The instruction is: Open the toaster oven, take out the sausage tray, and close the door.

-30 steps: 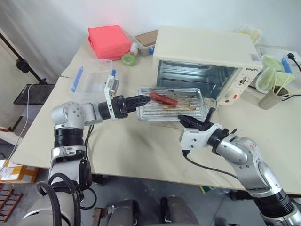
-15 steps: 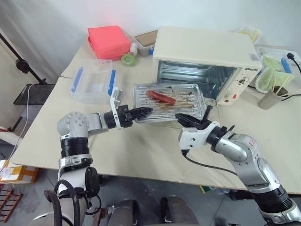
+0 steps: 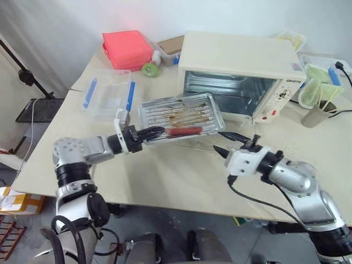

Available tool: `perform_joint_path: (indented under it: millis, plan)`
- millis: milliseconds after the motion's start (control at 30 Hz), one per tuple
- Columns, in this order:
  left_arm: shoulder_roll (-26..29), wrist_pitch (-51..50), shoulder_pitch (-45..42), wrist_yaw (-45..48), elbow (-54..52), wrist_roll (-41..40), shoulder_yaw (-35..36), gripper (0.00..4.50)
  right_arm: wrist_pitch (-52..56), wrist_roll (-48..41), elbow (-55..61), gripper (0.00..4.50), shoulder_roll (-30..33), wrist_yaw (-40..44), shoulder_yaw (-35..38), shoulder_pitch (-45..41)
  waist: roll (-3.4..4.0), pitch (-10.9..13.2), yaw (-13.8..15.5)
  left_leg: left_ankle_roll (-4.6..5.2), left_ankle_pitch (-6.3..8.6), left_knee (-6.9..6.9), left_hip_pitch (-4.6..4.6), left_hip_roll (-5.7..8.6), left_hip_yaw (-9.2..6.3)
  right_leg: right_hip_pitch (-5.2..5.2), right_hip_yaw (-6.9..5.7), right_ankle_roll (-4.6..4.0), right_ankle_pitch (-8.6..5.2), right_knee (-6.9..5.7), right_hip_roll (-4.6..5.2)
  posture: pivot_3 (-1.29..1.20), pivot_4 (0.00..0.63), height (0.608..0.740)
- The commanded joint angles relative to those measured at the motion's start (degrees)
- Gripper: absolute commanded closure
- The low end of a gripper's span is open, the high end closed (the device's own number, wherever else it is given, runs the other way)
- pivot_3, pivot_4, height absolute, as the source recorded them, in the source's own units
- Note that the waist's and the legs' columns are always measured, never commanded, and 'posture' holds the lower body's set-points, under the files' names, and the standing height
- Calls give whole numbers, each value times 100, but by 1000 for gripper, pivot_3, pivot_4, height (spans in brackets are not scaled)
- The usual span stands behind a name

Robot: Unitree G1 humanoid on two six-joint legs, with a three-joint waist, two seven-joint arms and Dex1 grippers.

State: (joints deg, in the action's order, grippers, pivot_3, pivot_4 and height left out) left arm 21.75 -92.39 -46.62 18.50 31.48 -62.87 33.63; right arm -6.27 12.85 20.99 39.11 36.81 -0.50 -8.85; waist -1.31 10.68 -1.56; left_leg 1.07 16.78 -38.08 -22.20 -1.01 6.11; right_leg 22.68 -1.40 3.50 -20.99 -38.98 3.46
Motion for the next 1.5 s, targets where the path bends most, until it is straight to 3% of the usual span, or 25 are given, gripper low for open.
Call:
perform_joint_path:
  millis: [33,100,267,467,533,667,767,967,1200,1500]
  plan:
    - [393,-11,207,-420,148,-1211,-59,4500,-123,-845,-123,2464,132,154,745,333,-2,-1,2,0,1,0,2,0,-3,-4,-2,0,0,0,0,0,150,740]
    - [691,-11,557,-561,48,-1866,-258,4500,-178,-1604,-319,2890,153,508,1103,633,-3,-2,-1,-1,1,2,4,0,-7,-9,-3,0,0,6,1,0,150,740]
    - [1376,-11,1555,-1000,-107,-3285,-607,4500,89,-2911,-1152,4462,125,964,1962,896,-4,-2,-29,-2,2,4,15,-1,-11,-21,-3,0,0,7,0,0,150,740]
    - [1307,873,2408,-2165,-623,-4970,-591,4500,299,-3379,-2441,4462,278,1461,2236,667,-4,-3,3,2,4,2,24,0,-20,-35,-2,0,0,13,6,0,150,740]
    - [1118,1045,2700,-2272,-1011,-5013,-414,4500,350,-3586,-2918,4462,301,1840,2234,504,-4,-3,0,3,5,2,20,3,-28,-36,-1,0,0,14,6,0,150,740]
    - [-139,2052,3470,-3142,-2321,-5013,428,4500,802,-3328,-3880,4462,295,2237,1578,-50,0,-5,-37,9,8,3,29,6,-23,-57,1,0,0,43,6,0,150,740]
    - [-735,2475,3609,-3636,-2974,-5013,639,4500,648,-3436,-4061,4462,167,2560,1436,-230,-4,-4,-23,10,9,10,69,2,-26,-99,0,0,0,59,0,0,150,740]
    - [-1362,2935,3732,-4210,-3699,-5013,716,4500,721,-3645,-4149,4462,41,2926,1373,-354,-3,-4,13,15,16,14,83,5,-27,-134,0,0,0,95,-2,0,150,740]
    - [-1364,2953,3786,-4284,-3772,-5013,743,4500,644,-4359,-3501,4462,-296,2680,1929,-523,-4,-4,5,14,19,14,83,5,-27,-135,0,1,0,99,-4,0,150,740]
    - [-677,2328,3766,-3615,-3096,-5013,713,4500,2186,-5506,-1897,4462,-262,1696,2392,-822,-4,-4,6,8,22,18,81,4,-31,-133,-1,1,0,103,-4,0,150,740]
